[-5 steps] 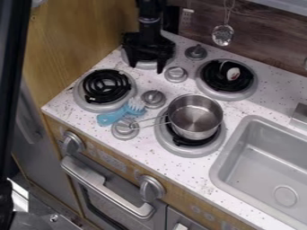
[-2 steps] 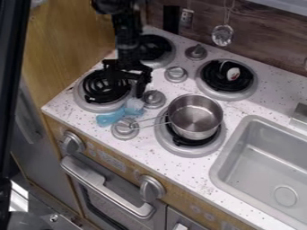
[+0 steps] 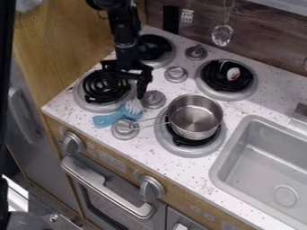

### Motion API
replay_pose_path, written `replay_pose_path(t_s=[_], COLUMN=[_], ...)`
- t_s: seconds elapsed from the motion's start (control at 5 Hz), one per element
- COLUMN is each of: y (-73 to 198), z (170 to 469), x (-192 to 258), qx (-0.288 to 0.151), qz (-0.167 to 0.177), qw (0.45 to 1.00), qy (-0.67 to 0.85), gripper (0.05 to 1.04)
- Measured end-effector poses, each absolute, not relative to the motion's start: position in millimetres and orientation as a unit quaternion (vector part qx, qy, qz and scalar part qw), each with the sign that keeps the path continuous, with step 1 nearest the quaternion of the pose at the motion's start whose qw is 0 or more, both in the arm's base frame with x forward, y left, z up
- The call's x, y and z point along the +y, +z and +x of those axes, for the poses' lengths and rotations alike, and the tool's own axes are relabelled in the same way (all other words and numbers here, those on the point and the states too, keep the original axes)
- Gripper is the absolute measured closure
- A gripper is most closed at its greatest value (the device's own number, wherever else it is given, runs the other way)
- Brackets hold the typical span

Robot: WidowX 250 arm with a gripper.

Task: Moved the blue brush to the bottom left burner

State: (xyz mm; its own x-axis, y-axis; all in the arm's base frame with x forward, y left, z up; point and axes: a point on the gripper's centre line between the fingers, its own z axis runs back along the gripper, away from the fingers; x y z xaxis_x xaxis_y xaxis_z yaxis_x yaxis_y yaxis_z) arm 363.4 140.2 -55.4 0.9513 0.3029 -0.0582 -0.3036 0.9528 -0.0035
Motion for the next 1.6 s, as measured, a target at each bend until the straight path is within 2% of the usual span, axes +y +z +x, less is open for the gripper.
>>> replay_pose_path(t_s=[0.4,0.6,0.8,1.0,1.2,1.4,1.6], y=[-64,-62,-73,-78,-82,-85,-83], z=[353,358,356,359,355,355,358], x=[124,120,117,117,115,116,116], qx=[0.05,0.054,0.077,0.078,0.091,0.081,0.081], qz=[-0.012,0.0,-0.001,0.0,0.0,-0.004,-0.006], qw=[0.988,0.989,0.988,0.988,0.985,0.985,0.986], qy=[0.146,0.134,0.137,0.137,0.145,0.153,0.143], gripper=[0.084,0.084,0.084,0.085,0.13,0.385,0.482])
